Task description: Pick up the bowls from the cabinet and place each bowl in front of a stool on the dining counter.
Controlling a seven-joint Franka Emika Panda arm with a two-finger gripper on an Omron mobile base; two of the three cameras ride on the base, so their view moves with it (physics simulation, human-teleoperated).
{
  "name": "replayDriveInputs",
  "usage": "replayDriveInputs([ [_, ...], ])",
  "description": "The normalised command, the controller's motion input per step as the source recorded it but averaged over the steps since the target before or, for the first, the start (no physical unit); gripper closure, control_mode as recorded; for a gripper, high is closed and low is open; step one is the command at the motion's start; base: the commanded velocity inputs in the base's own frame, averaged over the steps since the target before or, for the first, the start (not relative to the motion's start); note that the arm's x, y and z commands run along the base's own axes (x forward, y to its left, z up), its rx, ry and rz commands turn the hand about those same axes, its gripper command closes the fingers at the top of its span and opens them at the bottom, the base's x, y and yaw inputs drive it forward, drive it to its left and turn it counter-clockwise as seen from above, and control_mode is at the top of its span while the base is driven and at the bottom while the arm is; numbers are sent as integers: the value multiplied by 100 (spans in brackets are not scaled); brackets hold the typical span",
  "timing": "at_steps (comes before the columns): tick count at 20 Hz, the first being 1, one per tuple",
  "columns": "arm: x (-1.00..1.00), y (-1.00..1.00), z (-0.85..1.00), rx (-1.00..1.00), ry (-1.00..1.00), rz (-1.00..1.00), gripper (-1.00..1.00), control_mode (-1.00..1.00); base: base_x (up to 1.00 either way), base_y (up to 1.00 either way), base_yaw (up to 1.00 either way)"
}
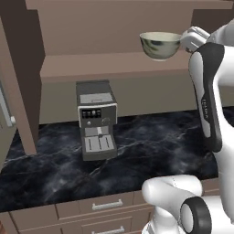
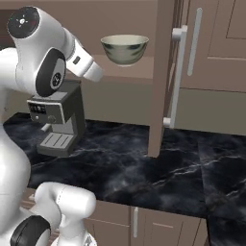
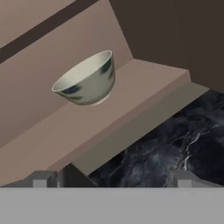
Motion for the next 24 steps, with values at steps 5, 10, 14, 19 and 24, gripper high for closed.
replayDriveInputs([
  [5,47,0,-10,0,1,0,-100,-100,0,0,0],
  [10,45,-1,0,0,0,0,-100,-100,0,0,0],
  [14,37,-6,0,0,0,0,-100,-100,0,0,0],
  [19,33,-9,1,0,0,0,-100,-100,0,0,0],
  [24,38,-13,0,0,0,0,-100,-100,0,0,0],
])
